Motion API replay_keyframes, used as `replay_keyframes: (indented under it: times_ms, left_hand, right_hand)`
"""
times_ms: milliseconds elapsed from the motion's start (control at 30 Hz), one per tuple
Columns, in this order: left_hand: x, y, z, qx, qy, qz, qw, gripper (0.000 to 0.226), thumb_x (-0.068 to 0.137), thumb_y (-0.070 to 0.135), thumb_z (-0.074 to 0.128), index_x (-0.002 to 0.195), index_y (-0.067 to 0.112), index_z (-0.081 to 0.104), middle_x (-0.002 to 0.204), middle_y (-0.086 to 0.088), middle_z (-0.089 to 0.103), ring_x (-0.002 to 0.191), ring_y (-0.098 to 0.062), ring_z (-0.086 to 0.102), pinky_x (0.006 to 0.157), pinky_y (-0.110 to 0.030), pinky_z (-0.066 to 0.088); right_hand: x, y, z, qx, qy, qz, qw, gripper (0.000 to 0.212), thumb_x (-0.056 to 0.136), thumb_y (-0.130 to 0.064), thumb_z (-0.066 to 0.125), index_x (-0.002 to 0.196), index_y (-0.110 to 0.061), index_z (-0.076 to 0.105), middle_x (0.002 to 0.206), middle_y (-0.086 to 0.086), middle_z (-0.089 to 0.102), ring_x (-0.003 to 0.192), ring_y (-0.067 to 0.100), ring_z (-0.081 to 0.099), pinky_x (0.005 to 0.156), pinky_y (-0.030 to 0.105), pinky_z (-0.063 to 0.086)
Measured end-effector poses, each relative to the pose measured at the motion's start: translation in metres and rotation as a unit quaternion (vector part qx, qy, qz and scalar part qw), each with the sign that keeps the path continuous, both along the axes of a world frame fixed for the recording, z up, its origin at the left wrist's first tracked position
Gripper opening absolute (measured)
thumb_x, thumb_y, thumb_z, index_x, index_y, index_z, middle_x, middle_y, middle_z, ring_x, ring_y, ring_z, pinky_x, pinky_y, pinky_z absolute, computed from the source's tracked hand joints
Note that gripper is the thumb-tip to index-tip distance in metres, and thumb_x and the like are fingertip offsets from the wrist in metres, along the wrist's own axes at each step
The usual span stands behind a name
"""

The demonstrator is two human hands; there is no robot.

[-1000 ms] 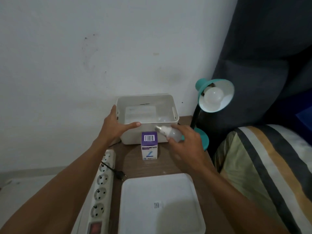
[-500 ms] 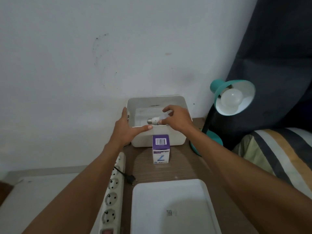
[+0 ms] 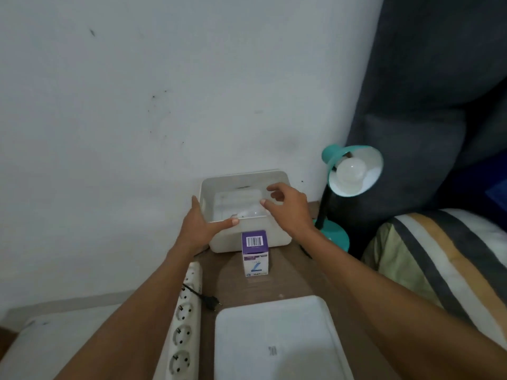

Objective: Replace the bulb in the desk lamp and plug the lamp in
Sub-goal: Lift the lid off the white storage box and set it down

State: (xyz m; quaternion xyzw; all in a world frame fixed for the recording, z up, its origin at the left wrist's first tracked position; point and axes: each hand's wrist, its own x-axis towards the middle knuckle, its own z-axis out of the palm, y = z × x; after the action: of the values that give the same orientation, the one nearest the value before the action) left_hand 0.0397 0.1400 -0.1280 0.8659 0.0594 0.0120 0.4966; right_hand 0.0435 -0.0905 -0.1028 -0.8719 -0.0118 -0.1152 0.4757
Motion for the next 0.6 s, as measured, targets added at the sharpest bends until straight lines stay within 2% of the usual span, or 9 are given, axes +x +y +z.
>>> replay_keyframes:
  times_ms: [67,100,167,233,300,433,467,533,600]
  left_hand:
    - [-0.021,-0.004,0.001,-0.004,-0.015,0.038,0.999,0.147,0.047,0.076,0.09,0.162,0.017,0.019,0.155,-0.006,0.05,0.137,-0.028,0.053,0.105,-0.047,0.053]
    - [-0.035,-0.007,0.001,-0.012,-0.026,0.055,0.998,0.149,0.046,0.077,0.089,0.163,0.017,0.019,0.159,-0.006,0.047,0.142,-0.029,0.049,0.111,-0.05,0.049]
    - [-0.069,-0.016,-0.001,-0.02,-0.063,0.081,0.995,0.132,0.059,0.059,0.094,0.163,0.017,0.024,0.162,-0.006,0.041,0.146,-0.023,0.044,0.115,-0.04,0.043]
    - [-0.103,-0.022,-0.008,-0.006,-0.107,0.089,0.99,0.114,0.067,0.04,0.094,0.159,0.015,0.034,0.159,-0.003,0.044,0.139,-0.012,0.043,0.107,-0.028,0.041]
    - [-0.134,-0.026,-0.019,-0.009,-0.118,0.078,0.99,0.111,0.066,0.042,0.094,0.159,0.019,0.037,0.154,0.004,0.049,0.136,-0.01,0.047,0.105,-0.027,0.043]
    - [-0.199,-0.04,-0.044,0.002,-0.047,0.058,0.997,0.1,0.067,0.043,0.095,0.15,0.017,0.047,0.142,0.01,0.051,0.129,-0.013,0.051,0.098,-0.02,0.043]
    - [-0.213,-0.042,-0.052,0.02,-0.02,0.051,0.998,0.101,0.064,0.053,0.094,0.148,0.018,0.049,0.141,0.011,0.052,0.129,-0.014,0.052,0.099,-0.023,0.044]
    - [-0.235,-0.045,-0.065,0.056,0.043,0.032,0.997,0.122,0.052,0.078,0.086,0.152,0.021,0.045,0.151,0.004,0.051,0.139,-0.023,0.05,0.111,-0.038,0.045]
    - [-0.248,-0.045,-0.078,0.066,0.098,0.033,0.992,0.144,0.039,0.089,0.08,0.158,0.023,0.033,0.161,-0.001,0.043,0.146,-0.027,0.043,0.119,-0.046,0.039]
  right_hand:
    - [-0.022,-0.009,-0.001,0.025,-0.035,-0.027,0.999,0.035,0.091,-0.028,0.072,0.124,-0.019,0.065,0.111,-0.001,0.068,0.101,0.009,0.062,0.084,0.021,0.051]
    - [-0.033,-0.015,-0.004,0.032,-0.041,-0.038,0.998,0.034,0.091,-0.027,0.071,0.124,-0.02,0.065,0.11,-0.001,0.067,0.101,0.009,0.062,0.084,0.022,0.052]
    - [-0.057,-0.025,-0.013,0.033,-0.026,-0.051,0.998,0.035,0.091,-0.026,0.071,0.124,-0.02,0.065,0.109,-0.001,0.068,0.1,0.01,0.063,0.085,0.029,0.056]
    - [-0.082,-0.034,-0.026,0.012,-0.003,-0.06,0.998,0.035,0.089,-0.025,0.073,0.123,-0.019,0.066,0.107,0.0,0.069,0.098,0.012,0.064,0.086,0.032,0.056]
    - [-0.11,-0.043,-0.042,-0.004,0.026,-0.06,0.998,0.035,0.087,-0.024,0.074,0.121,-0.019,0.066,0.11,0.0,0.069,0.101,0.015,0.065,0.089,0.033,0.054]
    - [-0.174,-0.054,-0.08,-0.056,0.121,-0.061,0.989,0.047,0.087,-0.032,0.073,0.132,-0.025,0.059,0.132,0.0,0.06,0.117,0.016,0.057,0.098,0.031,0.047]
    - [-0.188,-0.056,-0.089,-0.078,0.142,-0.07,0.984,0.051,0.086,-0.037,0.073,0.133,-0.026,0.057,0.135,0.001,0.056,0.12,0.018,0.055,0.1,0.032,0.046]
    - [-0.214,-0.058,-0.102,-0.117,0.184,-0.091,0.972,0.062,0.082,-0.049,0.073,0.136,-0.029,0.053,0.139,0.002,0.051,0.123,0.023,0.052,0.102,0.037,0.046]
    - [-0.233,-0.059,-0.109,-0.139,0.223,-0.098,0.96,0.072,0.077,-0.058,0.071,0.14,-0.031,0.048,0.14,0.005,0.05,0.126,0.027,0.049,0.103,0.038,0.045]
